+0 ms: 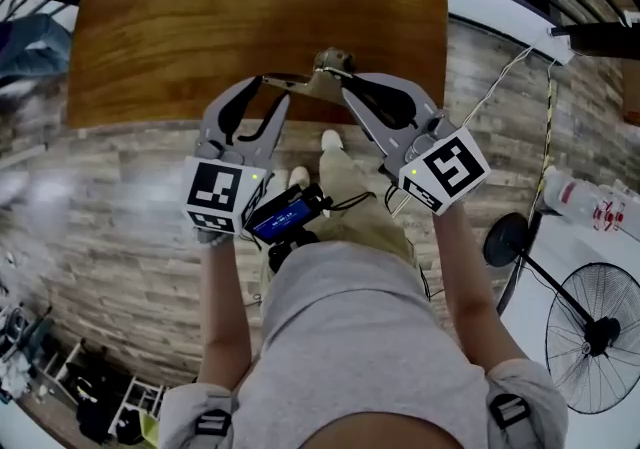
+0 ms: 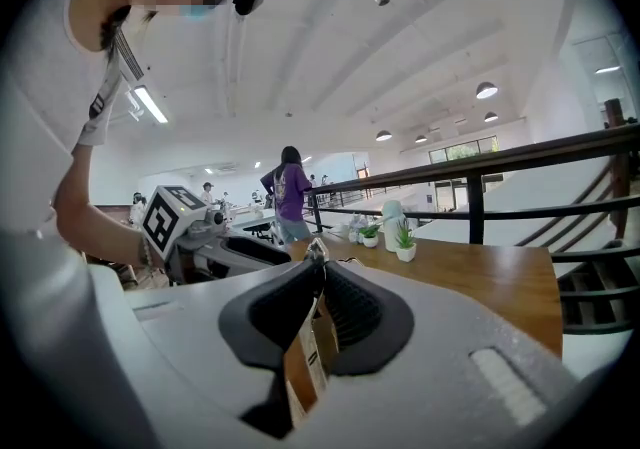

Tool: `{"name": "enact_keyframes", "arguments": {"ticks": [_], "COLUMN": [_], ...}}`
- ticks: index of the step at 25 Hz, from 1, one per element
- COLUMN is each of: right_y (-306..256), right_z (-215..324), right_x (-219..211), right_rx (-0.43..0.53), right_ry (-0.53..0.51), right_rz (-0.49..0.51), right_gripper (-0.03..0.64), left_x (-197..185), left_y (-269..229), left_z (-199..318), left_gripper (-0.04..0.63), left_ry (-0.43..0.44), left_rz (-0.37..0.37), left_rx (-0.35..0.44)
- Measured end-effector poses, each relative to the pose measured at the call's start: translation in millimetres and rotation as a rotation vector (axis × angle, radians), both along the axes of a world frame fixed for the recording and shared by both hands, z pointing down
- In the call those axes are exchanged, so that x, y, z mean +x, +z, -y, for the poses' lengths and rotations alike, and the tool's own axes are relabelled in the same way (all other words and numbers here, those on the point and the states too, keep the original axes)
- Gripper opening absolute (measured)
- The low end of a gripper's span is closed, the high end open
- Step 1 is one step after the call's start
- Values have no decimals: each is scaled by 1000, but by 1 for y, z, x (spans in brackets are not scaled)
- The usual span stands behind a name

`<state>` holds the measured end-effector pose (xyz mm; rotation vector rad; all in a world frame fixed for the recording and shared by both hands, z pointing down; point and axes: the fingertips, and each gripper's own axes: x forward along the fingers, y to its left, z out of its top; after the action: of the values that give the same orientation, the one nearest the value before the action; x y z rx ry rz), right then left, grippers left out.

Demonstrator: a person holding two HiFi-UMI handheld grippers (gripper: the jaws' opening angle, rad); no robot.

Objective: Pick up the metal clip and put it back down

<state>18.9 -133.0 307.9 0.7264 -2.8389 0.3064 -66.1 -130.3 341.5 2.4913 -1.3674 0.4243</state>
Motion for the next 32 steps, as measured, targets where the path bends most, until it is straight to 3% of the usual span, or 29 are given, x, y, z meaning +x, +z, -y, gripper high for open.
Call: {"name": "enact_keyframes", "arguments": {"ticks": [32], "right_y": [143], "right_z": [-1], "right_x": [-19], "right_rx": [-282], "right_ry": [-112], "right_rz": [-69], "right_gripper": [34], "left_x": [-18], "left_y": [146], "left_z": [-11], "left_gripper": [142], "left_ry": [-100], "left_rz": [-4], "left_rx": [-298]}}
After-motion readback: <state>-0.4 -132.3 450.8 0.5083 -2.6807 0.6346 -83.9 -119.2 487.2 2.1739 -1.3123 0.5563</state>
